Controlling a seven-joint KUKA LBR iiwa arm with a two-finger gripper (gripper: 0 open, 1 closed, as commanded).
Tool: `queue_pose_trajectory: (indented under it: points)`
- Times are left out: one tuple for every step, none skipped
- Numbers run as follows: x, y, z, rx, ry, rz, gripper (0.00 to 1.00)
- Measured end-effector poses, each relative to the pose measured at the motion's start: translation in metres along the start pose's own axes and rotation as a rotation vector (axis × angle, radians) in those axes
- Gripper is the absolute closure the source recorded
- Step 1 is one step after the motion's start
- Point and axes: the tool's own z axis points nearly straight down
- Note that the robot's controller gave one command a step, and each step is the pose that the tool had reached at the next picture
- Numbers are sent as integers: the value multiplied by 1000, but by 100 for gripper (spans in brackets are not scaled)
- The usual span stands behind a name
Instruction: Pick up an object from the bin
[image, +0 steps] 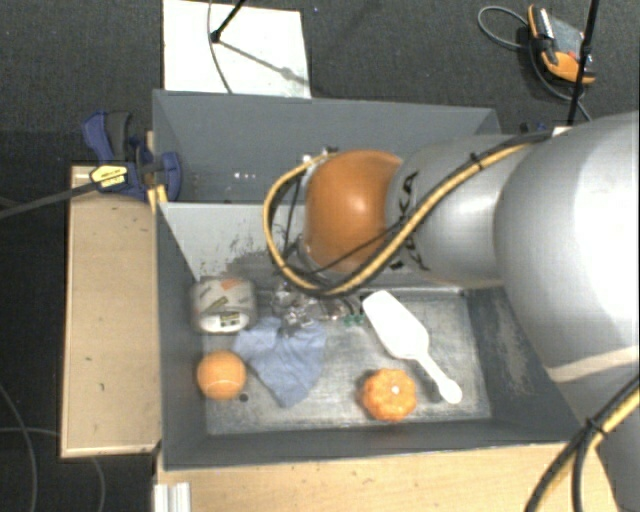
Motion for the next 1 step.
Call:
queue_pose_trajectory:
  points:
    - [-1, 0, -1, 0, 5, 1, 100]
